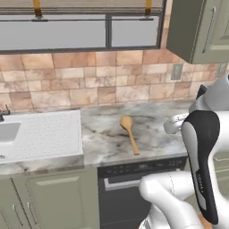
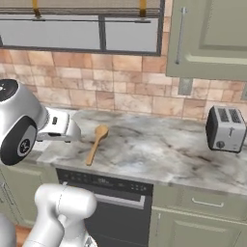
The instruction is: Organize the utensils by type. Pick up the wooden spoons from the counter and place them in the open cabinet. Then pick up the metallic utensils from the counter and place them in the open drawer.
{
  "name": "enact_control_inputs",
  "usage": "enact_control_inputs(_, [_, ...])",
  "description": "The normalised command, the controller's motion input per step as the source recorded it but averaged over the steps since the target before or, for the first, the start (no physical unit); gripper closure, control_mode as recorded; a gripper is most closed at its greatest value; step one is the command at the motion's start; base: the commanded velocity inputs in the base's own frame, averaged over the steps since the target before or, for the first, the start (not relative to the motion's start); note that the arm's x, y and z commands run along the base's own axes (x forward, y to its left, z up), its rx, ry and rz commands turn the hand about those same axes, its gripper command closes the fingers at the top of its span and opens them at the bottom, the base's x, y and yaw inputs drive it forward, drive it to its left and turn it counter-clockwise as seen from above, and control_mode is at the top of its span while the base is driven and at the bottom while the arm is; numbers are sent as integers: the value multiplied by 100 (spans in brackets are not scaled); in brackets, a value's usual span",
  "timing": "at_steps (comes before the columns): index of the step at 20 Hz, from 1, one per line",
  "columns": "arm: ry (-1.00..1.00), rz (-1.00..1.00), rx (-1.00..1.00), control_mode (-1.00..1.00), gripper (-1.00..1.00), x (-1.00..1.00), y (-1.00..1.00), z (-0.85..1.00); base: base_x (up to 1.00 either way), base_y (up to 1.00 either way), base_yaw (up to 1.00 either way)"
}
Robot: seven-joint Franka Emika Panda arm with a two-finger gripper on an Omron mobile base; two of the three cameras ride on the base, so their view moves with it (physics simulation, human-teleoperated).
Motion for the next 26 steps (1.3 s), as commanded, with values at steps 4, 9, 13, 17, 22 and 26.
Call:
enact_control_inputs(4, [0,0,0,100,-100,0,0,0,32,11,0])
enact_control_inputs(9, [0,0,0,100,-100,0,0,0,40,11,-2])
enact_control_inputs(13, [0,0,0,100,-100,0,0,0,41,13,-4])
enact_control_inputs(17, [0,0,0,100,-100,0,0,0,29,9,-4])
enact_control_inputs(22, [0,0,0,100,-100,0,0,0,7,5,-2])
enact_control_inputs(26, [0,0,0,100,-100,0,0,0,22,8,-3])
